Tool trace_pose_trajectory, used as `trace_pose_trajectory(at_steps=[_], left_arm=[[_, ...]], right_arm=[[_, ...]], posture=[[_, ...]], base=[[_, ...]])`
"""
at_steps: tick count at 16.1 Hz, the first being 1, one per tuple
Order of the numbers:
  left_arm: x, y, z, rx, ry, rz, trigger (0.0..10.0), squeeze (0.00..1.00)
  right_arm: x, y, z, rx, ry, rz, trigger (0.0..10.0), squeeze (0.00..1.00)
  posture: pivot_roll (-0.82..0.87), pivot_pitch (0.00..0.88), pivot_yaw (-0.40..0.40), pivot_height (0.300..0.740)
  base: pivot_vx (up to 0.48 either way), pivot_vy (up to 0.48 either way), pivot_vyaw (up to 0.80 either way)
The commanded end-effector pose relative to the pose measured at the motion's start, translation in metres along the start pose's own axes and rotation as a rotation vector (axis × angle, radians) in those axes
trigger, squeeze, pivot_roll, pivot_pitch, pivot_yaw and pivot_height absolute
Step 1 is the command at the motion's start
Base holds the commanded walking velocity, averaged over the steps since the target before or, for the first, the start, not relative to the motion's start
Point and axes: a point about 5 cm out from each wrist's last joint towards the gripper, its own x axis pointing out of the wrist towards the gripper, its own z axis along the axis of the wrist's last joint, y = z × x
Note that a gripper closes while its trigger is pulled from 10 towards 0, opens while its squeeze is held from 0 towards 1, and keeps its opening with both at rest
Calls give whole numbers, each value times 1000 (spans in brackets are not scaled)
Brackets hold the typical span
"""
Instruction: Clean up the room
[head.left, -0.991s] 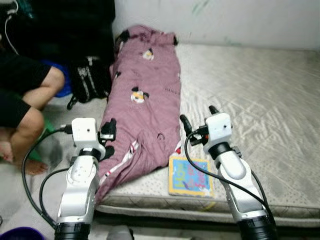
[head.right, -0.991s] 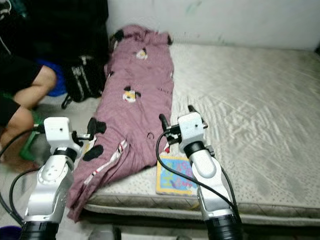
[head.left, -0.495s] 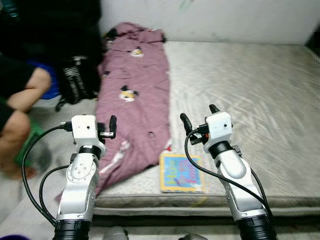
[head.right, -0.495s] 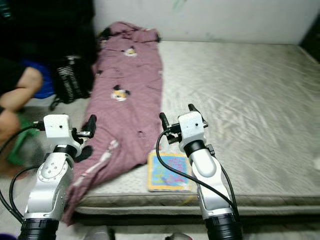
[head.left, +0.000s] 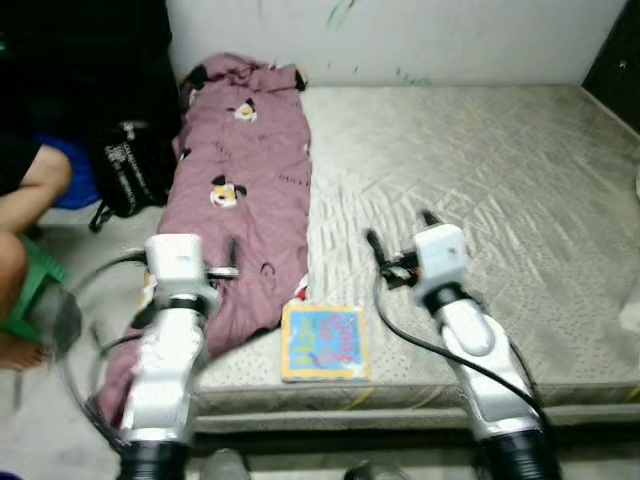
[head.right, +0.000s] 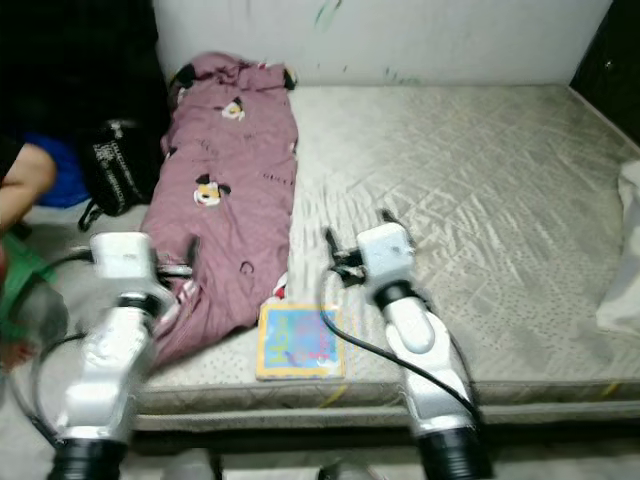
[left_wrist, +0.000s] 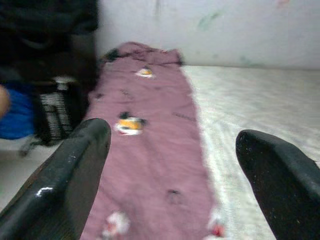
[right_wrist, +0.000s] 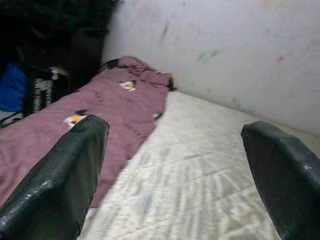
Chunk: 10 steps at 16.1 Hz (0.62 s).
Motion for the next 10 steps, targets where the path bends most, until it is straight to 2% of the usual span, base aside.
trace_pose_trajectory(at_steps=[1, 4, 8, 10], left_arm=[[1, 8, 2, 14, -5, 23, 10000, 0], [2, 8, 2, 14, -6, 22, 10000, 0], [2, 7, 2, 15, -7, 20, 10000, 0], [2, 7, 2, 16, -6, 17, 10000, 0]], right_arm=[[3, 4, 4, 9, -20, 15, 10000, 0], [3, 5, 4, 4, -20, 18, 10000, 0], [4, 6, 4, 0, -20, 23, 10000, 0], [4, 6, 4, 0, -20, 24, 10000, 0]], posture=[[18, 0, -26, 740], [18, 0, -26, 740], [18, 0, -27, 740], [17, 0, -26, 740]], base=[[0, -356, 0], [0, -356, 0], [0, -352, 748], [0, -349, 0]])
